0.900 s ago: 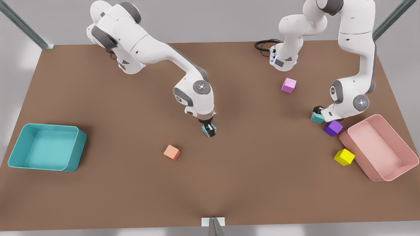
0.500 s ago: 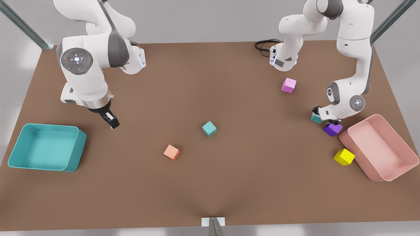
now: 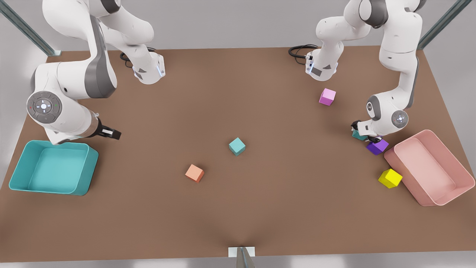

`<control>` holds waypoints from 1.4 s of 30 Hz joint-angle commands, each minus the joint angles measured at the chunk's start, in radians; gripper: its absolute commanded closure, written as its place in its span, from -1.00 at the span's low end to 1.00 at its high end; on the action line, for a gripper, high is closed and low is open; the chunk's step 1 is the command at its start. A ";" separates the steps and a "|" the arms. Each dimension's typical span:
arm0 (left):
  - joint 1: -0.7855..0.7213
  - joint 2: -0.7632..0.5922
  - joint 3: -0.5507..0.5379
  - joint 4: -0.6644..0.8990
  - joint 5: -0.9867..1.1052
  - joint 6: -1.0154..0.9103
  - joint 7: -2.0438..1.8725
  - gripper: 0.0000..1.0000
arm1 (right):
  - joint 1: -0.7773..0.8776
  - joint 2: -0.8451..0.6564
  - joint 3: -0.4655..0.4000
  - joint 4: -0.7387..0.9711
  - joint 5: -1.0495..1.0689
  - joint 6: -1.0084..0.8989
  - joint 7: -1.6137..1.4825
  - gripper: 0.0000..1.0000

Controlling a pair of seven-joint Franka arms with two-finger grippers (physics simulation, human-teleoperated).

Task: Stack the two blue cubes on top of each other

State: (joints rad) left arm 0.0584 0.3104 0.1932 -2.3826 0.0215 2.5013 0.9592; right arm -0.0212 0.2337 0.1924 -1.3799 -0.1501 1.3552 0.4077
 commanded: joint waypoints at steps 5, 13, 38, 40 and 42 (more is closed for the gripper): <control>0.000 0.001 0.000 -0.001 -0.026 0.017 0.085 -0.54 | 0.001 0.010 0.001 -0.001 0.037 -0.048 -0.518 -1.00; 0.000 0.001 0.000 0.003 -0.026 0.017 0.062 -0.67 | 0.001 0.013 -0.001 0.001 0.037 -0.048 -0.517 -1.00; -0.213 -0.042 -0.328 0.493 -0.034 -0.575 -1.066 -0.52 | 0.004 0.029 0.001 0.013 0.032 -0.047 -0.518 -1.00; -0.219 0.117 -0.492 0.698 -0.034 -0.575 -1.266 -0.52 | 0.003 0.029 0.001 0.015 0.032 -0.047 -0.518 -1.00; -0.322 0.295 -0.560 0.908 0.006 -0.575 -1.559 -0.52 | 0.003 0.030 0.001 0.015 0.032 -0.047 -0.520 -1.00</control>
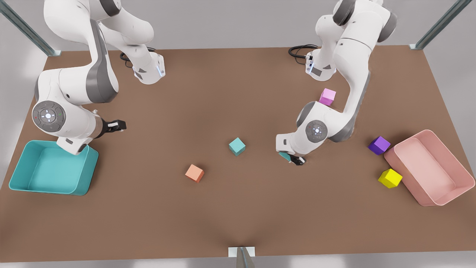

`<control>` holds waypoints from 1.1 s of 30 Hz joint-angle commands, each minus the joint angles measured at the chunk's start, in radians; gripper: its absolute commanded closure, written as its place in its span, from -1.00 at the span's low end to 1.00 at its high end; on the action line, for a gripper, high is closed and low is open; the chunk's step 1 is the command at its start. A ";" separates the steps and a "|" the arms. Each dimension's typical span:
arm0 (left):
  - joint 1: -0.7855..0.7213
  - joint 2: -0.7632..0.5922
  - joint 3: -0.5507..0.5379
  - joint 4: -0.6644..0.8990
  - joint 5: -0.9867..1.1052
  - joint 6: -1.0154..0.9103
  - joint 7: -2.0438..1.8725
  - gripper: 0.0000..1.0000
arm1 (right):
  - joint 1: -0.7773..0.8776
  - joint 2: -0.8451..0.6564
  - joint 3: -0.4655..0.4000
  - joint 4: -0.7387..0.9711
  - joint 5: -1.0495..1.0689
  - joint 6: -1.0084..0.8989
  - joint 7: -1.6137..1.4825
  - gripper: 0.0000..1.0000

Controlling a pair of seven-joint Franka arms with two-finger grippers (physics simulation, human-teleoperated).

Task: Stack the two blue cubes on top of each other

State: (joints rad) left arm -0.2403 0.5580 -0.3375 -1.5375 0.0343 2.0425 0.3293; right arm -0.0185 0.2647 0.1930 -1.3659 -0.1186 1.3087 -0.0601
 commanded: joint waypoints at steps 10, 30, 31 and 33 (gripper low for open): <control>-0.183 0.264 -0.025 0.261 0.050 -0.025 -1.222 -0.52 | 0.000 0.008 0.000 0.013 0.004 -0.002 -0.050 -1.00; -0.257 0.303 -0.026 0.260 0.050 0.016 -1.283 -1.00 | 0.000 0.011 0.000 0.011 -0.001 -0.002 -0.050 -1.00; -0.257 0.303 -0.026 0.260 0.050 0.018 -1.283 -1.00 | 0.000 0.011 0.000 0.013 -0.001 -0.002 -0.050 -1.00; -0.258 0.318 -0.025 0.260 0.056 0.036 -1.283 -1.00 | 0.000 0.011 0.000 0.013 0.000 -0.002 -0.050 -1.00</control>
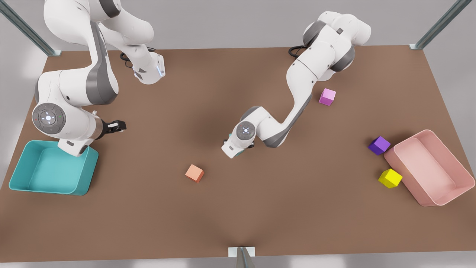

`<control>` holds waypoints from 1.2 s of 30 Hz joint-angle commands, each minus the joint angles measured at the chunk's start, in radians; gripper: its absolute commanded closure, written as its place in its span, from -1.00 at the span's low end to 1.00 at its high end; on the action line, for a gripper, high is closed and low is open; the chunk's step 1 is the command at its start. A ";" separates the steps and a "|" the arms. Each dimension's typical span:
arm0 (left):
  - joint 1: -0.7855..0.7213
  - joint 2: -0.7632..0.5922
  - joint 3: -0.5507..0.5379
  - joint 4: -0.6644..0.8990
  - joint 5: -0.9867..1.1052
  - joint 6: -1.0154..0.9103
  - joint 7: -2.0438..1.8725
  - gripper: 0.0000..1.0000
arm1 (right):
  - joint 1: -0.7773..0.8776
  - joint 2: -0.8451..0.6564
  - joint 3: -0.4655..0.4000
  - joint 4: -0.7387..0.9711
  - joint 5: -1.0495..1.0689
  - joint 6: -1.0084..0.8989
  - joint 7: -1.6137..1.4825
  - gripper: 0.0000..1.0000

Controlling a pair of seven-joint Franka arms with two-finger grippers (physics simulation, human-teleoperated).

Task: Stack the two blue cubes on top of each other

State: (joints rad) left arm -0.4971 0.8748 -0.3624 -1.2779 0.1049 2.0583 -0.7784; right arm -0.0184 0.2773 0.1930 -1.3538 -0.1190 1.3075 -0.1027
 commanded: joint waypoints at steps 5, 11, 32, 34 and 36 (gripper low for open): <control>0.002 0.012 0.000 0.000 -0.005 0.025 -0.176 -1.00 | 0.000 0.000 0.000 -0.001 -0.002 -0.001 -0.008 -1.00; 0.002 0.030 0.000 -0.001 0.007 0.058 -0.176 -1.00 | 0.002 0.003 0.000 0.001 -0.001 -0.001 -0.008 -1.00; 0.170 -0.023 -0.013 0.224 0.006 -0.236 -0.151 -1.00 | 0.002 0.005 0.002 0.001 -0.001 -0.001 -0.008 -1.00; 0.291 -0.068 -0.013 0.249 0.010 -0.438 0.201 -1.00 | 0.002 0.005 0.002 0.001 -0.001 -0.001 -0.009 -1.00; 0.469 -0.163 -0.015 0.249 0.124 -0.744 0.609 -1.00 | 0.002 0.005 0.002 0.001 -0.001 -0.001 -0.009 -1.00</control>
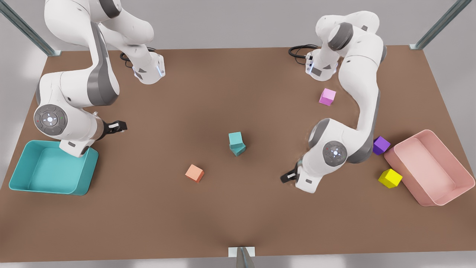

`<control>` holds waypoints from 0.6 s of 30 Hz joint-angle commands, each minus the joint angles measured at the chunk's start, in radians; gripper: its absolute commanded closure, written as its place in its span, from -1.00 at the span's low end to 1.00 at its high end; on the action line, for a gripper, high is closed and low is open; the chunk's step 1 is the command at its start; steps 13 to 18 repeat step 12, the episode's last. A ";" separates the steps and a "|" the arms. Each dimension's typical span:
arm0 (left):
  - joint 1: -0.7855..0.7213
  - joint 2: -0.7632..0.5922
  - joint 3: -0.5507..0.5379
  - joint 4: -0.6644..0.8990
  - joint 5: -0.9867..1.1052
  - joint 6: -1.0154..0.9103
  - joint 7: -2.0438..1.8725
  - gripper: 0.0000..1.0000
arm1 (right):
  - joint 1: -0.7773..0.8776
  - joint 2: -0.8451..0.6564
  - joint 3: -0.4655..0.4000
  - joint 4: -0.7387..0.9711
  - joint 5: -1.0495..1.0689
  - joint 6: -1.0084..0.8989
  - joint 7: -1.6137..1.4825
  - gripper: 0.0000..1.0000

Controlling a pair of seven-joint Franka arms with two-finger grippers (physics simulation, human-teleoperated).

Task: Stack the two blue cubes on top of each other

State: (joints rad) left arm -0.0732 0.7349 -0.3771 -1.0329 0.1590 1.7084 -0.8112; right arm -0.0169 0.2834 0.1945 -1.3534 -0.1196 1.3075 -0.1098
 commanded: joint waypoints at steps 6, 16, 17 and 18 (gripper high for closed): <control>-0.014 -0.615 0.339 -0.513 -0.159 -0.358 0.897 -1.00 | 0.000 -0.001 0.000 0.000 0.002 -0.001 -0.002 -1.00; -0.019 -0.585 0.313 -0.463 -0.167 -0.355 0.886 -1.00 | 0.000 -0.001 0.000 0.000 0.002 -0.001 -0.001 -1.00; -0.019 -0.585 0.313 -0.463 -0.167 -0.355 0.886 -1.00 | 0.000 -0.001 0.000 0.000 0.002 -0.001 -0.001 -1.00; -0.019 -0.585 0.313 -0.463 -0.167 -0.355 0.886 -1.00 | 0.000 -0.001 0.000 0.000 0.002 -0.001 -0.001 -1.00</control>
